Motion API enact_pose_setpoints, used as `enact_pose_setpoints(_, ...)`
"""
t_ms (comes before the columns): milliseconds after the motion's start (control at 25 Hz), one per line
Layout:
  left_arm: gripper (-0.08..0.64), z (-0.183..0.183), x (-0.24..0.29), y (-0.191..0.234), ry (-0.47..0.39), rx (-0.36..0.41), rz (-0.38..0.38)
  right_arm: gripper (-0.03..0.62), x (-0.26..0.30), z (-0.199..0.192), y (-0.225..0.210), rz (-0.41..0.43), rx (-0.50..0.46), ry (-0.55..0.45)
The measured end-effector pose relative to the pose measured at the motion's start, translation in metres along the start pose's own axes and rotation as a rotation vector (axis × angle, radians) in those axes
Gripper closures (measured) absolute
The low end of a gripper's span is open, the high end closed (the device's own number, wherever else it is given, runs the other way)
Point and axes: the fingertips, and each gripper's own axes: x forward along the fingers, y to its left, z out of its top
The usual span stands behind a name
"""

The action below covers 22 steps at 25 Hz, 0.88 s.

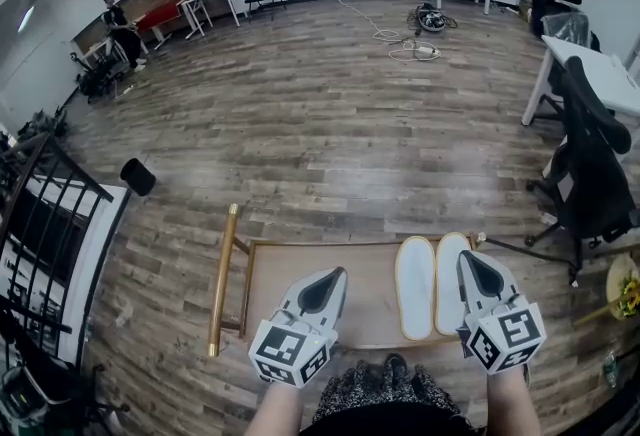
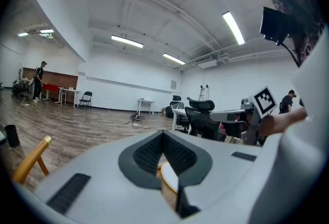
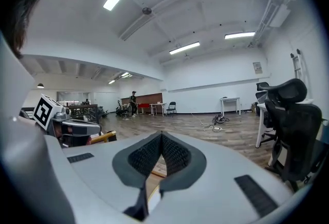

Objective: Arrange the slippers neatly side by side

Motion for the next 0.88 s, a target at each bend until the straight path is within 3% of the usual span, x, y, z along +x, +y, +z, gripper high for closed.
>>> enact_pose_setpoints(160,0.566,-0.0006,-0.0018,0.0,0.005,0.0,-0.002,0.589,-0.0045,0.0015,0.0053,-0.008,-0.054,0.008)
enact_pose_setpoints(400,0.566,-0.0019,-0.0007,-0.0025,0.011,0.009,-0.011,0.589,-0.0065,0.0028,0.0032,-0.023,-0.058,0.002)
enact_pose_setpoints(880,0.566,-0.006,-0.0055,-0.0026,0.024,0.008,-0.007,0.589,-0.0103,0.0015,-0.0032,-0.03,0.027,-0.021)
